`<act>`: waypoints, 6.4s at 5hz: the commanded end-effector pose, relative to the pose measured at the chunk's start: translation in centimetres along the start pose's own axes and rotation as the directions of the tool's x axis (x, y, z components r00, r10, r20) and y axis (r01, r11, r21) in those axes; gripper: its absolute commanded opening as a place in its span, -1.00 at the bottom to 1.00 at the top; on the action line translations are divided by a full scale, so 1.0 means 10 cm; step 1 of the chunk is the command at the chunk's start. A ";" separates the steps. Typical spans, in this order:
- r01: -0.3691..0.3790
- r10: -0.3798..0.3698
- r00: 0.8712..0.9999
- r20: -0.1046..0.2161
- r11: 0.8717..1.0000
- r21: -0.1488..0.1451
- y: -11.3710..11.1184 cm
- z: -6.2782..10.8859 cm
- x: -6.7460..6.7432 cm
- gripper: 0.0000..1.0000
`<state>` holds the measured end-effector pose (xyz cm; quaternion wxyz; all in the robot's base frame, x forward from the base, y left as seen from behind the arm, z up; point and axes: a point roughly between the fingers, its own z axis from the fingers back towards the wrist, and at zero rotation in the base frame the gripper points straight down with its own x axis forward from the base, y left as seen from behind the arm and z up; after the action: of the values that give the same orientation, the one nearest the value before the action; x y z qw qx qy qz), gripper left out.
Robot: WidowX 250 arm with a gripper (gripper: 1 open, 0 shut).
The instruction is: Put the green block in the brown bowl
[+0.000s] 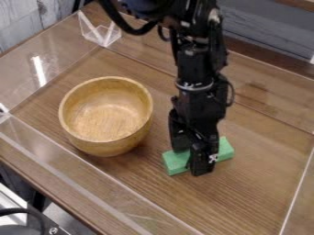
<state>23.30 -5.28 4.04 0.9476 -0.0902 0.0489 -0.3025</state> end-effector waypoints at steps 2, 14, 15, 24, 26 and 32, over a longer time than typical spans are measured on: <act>0.045 -0.046 0.998 0.037 0.998 0.041 0.05 -0.10 0.07 1.00; -0.202 0.199 0.979 -0.036 0.964 -0.175 -0.37 0.08 -0.13 -1.00; -0.216 0.212 0.976 -0.039 0.960 -0.180 -0.38 0.12 -0.14 -1.00; -0.383 0.413 0.895 0.168 0.906 -0.182 0.97 1.65 -1.38 -1.00; -0.363 0.393 0.901 0.185 0.915 -0.178 1.00 1.55 -1.29 -1.00; -0.328 0.358 0.912 0.198 0.929 -0.170 0.71 1.08 -0.97 -1.00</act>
<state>20.82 7.41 12.44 0.9749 -0.1929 -0.0026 -0.1113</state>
